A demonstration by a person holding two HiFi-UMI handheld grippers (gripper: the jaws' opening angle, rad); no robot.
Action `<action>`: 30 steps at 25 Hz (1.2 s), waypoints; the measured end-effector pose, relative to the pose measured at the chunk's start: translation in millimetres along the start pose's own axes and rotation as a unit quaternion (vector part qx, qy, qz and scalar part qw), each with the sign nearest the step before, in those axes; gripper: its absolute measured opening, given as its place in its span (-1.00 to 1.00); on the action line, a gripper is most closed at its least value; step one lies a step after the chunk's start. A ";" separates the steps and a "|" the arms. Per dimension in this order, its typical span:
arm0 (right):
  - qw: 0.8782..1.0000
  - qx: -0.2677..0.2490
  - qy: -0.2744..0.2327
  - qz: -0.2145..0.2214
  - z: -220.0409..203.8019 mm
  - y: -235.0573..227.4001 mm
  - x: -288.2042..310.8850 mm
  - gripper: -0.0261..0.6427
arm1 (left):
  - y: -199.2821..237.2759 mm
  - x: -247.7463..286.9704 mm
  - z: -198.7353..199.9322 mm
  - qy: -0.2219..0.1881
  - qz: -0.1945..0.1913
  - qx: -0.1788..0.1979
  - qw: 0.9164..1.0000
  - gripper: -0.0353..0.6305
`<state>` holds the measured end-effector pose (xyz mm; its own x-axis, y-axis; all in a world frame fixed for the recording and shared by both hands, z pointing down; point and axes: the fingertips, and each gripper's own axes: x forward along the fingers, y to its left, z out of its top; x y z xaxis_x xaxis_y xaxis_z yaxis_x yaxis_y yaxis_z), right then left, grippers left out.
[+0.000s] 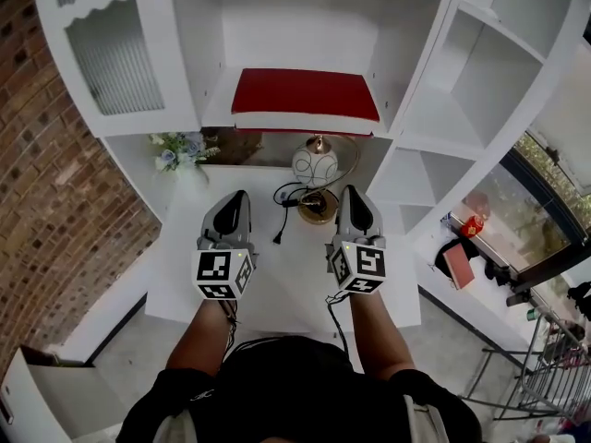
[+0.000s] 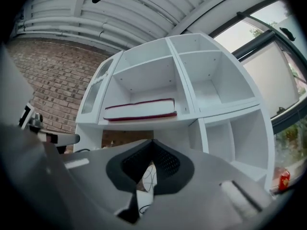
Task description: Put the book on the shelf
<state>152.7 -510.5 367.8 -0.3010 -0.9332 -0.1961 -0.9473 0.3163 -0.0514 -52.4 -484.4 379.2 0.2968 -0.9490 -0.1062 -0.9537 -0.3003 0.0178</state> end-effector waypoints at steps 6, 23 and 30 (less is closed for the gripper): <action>0.999 -0.015 0.037 0.015 -48.0 9.5 -17.5 -0.88 | -18.6 -11.5 -44.8 0.025 -0.017 -0.005 1.000 -0.89; 0.999 -0.019 0.030 0.028 -42.9 20.6 -38.7 -0.88 | -27.5 -38.5 -50.3 0.036 -0.021 -0.006 0.999 -0.89; 0.999 -0.013 0.040 0.031 -48.8 24.6 -45.7 -0.88 | -22.1 -46.5 -57.3 0.045 -0.013 -0.016 0.999 -0.89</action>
<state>137.8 -468.4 423.3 -0.3663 -0.9229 -0.1188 -0.9286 0.3707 -0.0164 -42.3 -439.1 440.8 0.3267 -0.9450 -0.0169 -0.9437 -0.3271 0.0484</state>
